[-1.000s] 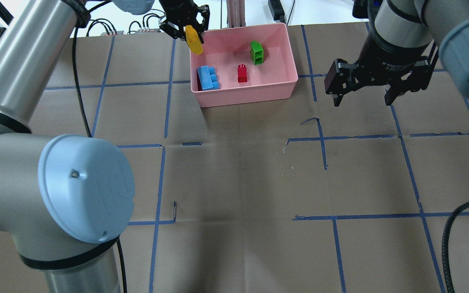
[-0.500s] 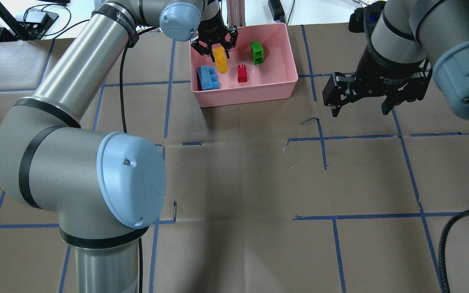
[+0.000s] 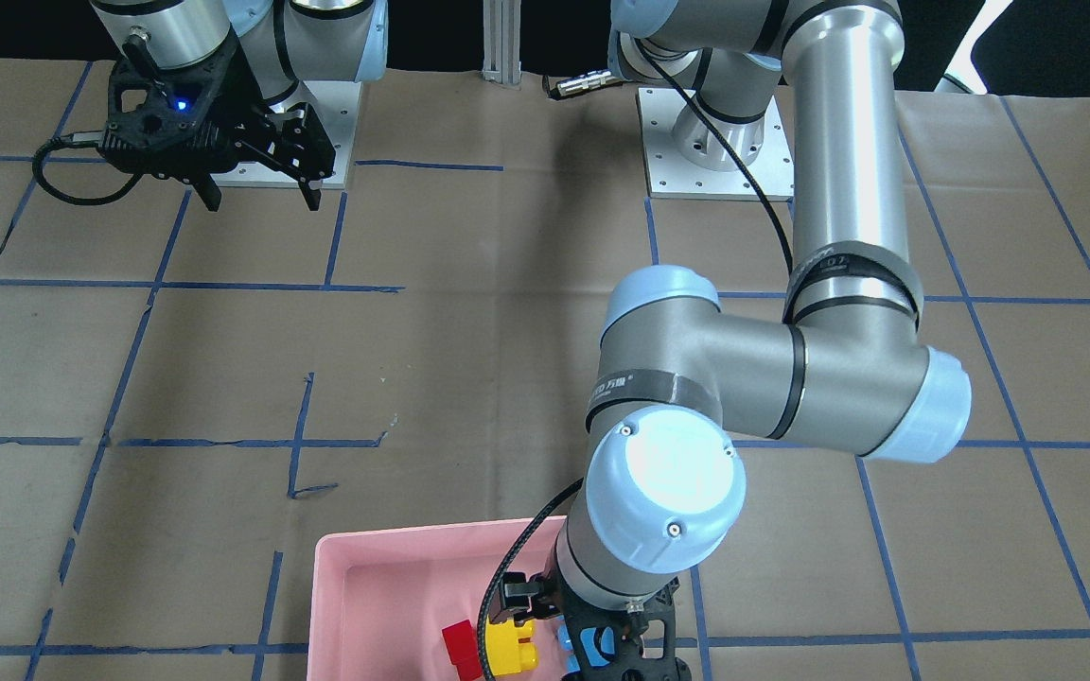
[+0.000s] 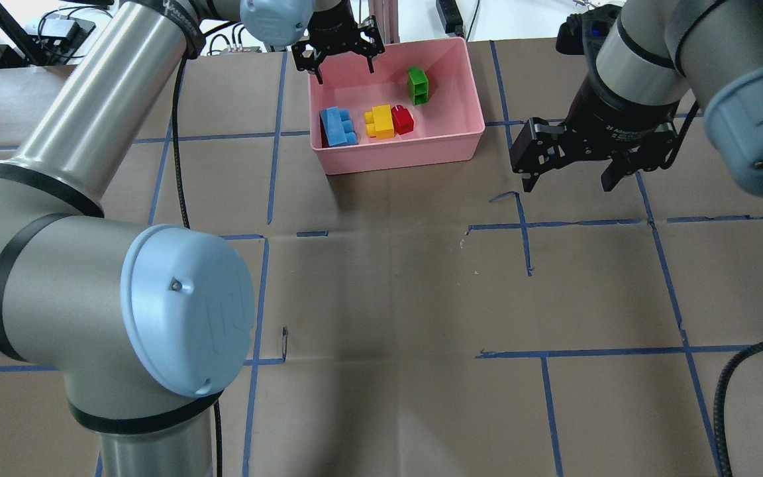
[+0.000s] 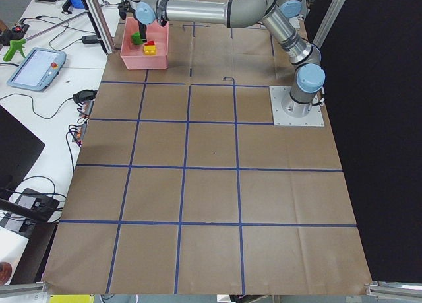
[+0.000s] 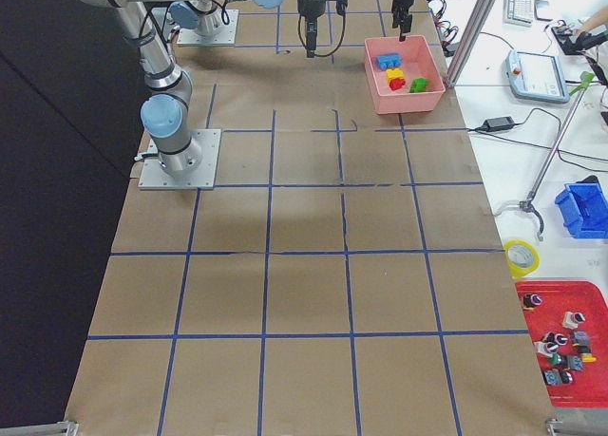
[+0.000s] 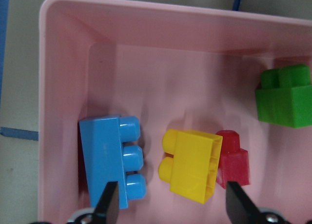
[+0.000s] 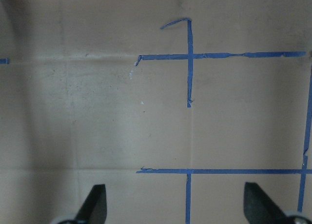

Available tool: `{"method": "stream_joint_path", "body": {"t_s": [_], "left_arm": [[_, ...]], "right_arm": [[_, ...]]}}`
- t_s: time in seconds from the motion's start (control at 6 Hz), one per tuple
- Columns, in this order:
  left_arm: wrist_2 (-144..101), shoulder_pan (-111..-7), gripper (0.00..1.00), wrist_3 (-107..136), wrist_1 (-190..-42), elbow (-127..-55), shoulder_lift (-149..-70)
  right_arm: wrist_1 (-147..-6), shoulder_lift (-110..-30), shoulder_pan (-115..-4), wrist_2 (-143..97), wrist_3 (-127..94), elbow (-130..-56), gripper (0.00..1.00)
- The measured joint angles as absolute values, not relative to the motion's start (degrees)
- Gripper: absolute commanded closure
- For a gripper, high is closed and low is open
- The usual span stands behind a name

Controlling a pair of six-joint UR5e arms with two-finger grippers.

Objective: Put all blocks into box

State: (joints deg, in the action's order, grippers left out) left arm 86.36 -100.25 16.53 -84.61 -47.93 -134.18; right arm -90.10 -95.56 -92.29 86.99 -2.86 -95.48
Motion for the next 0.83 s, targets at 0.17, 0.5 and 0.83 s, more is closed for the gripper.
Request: {"method": "stream_joint_path", "body": {"t_s": [0.17, 0.5, 0.83], "left_arm": [[86.6, -98.8, 0.0, 12.5, -89.6, -50.7, -128.8], [86.9, -94.0, 0.0, 1.2, -93.7, -65.2, -113.8], [89.9, -91.0, 0.0, -6.6, -93.4, -82.1, -98.1]], "right_arm": [[-90.1, -95.6, -92.3, 87.0, -2.8, -95.5, 0.0], [-90.6, -95.2, -92.3, 87.0, -2.7, -95.5, 0.0], [-91.2, -94.9, -92.3, 86.6, -2.7, -95.4, 0.0]]}}
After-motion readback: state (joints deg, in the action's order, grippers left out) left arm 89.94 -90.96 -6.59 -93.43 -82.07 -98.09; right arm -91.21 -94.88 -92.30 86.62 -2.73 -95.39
